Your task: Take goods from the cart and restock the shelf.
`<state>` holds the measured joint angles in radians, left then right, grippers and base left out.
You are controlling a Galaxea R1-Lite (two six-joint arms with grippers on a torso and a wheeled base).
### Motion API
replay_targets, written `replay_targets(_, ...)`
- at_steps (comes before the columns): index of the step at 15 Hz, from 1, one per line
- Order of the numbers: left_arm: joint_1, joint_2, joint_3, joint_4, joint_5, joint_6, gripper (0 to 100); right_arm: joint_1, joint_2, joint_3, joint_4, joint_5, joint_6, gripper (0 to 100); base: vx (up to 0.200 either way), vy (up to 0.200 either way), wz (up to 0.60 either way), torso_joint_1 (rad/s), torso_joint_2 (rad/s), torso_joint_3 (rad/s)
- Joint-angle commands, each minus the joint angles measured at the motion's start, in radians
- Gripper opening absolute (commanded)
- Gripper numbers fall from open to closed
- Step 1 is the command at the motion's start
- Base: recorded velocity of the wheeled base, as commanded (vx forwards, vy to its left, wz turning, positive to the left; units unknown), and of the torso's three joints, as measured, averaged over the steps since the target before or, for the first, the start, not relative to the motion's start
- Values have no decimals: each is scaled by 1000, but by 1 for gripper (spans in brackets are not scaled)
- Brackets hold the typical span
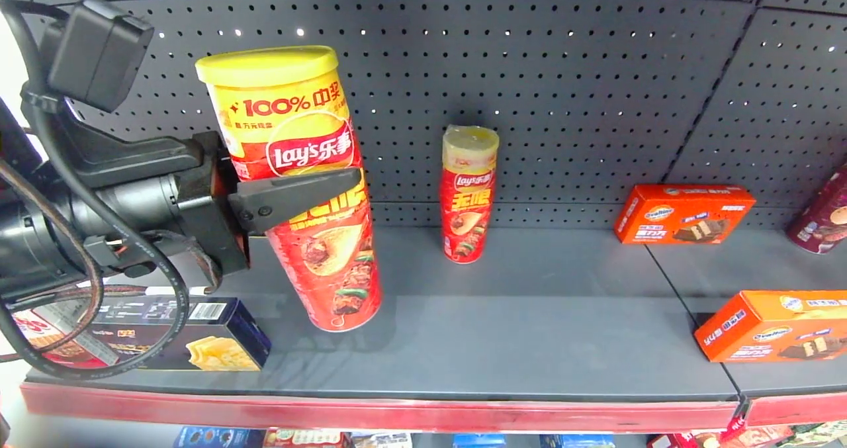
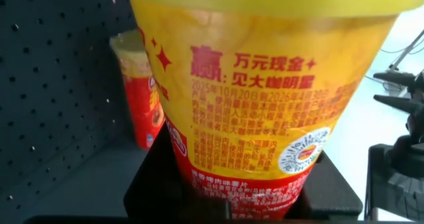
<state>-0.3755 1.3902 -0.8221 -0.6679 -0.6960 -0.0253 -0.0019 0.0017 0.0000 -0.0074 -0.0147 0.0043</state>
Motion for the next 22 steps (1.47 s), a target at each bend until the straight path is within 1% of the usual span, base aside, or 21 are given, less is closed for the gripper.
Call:
replay_targets(1, 0, -10, 3, 1, 0, -1, 0, 0, 1, 0, 0, 2, -1, 100, 0, 0, 0, 0, 0, 0)
replay_targets(4, 0, -20, 26, -24, 1, -2, 0, 0, 4, 0, 0, 7, -4, 100, 0, 0, 0, 0, 0, 0)
replay_targets(5, -2, -30, 58, -38, -4, -4, 0, 2, -2, 0, -8, 18, -46, 100, 0, 0, 0, 0, 0, 0)
replay_targets(6, 0, -31, 64, -36, -4, -4, 0, 2, 41, -95, -22, 22, -59, 100, 0, 0, 0, 0, 0, 0)
replay_targets(7, -2, -28, 61, -38, 1, -11, 0, 22, 310, -313, 4, 32, 8, 100, 0, 0, 0, 0, 0, 0)
replay_targets(8, -6, -28, 61, -38, 3, -15, 0, 62, 377, -379, 9, 91, 37, 100, 0, 0, 0, 0, 0, 0)
replay_targets(9, -5, -28, 61, -39, 0, -16, 0, 102, 419, -419, 14, 156, -1, 100, 0, 0, 0, 0, 0, 0)
replay_targets(10, -3, -30, 67, -39, -2, -18, 0, 126, 489, -423, -5, 173, -52, 100, 0, 0, 0, 0, 0, 0)
replay_targets(11, -3, -30, 67, -39, -2, -18, 0, 126, 489, -423, -5, 173, -52, 100, 0, 0, 0, 0, 0, 0)
replay_targets(12, -2, -30, 77, -41, -2, -18, 0, 180, 630, -371, -151, 179, -67, 100, 0, 0, 0, 0, 0, 0)
replay_targets(13, 0, -30, 74, -42, -2, -18, 0, 203, 672, -353, -212, 176, -66, 100, 0, 0, 0, 0, 0, 0)
replay_targets(14, -2, -30, 72, -50, -2, -18, 0, 230, 767, -344, -289, 177, -59, 100, 0, 0, 0, 0, 0, 0)
replay_targets(16, -3, -34, 87, -48, -2, -18, 0, 263, 873, -379, -316, 179, -46, 100, 0, 0, 0, 0, 0, 0)
replay_targets(19, 0, -39, 98, -48, 1, -21, 0, 250, 992, -419, -336, 167, -55, 100, 0, 0, 0, 0, 0, 0)
replay_targets(20, 1, -36, 95, -50, 1, -21, 0, 250, 1051, -433, -381, 197, -13, 100, 0, 0, 0, 0, 0, 0)
replay_targets(22, 1, -34, 97, -50, 0, -21, 0, 232, 1138, -477, -453, 268, -7, 100, 0, 0, 0, 0, 0, 0)
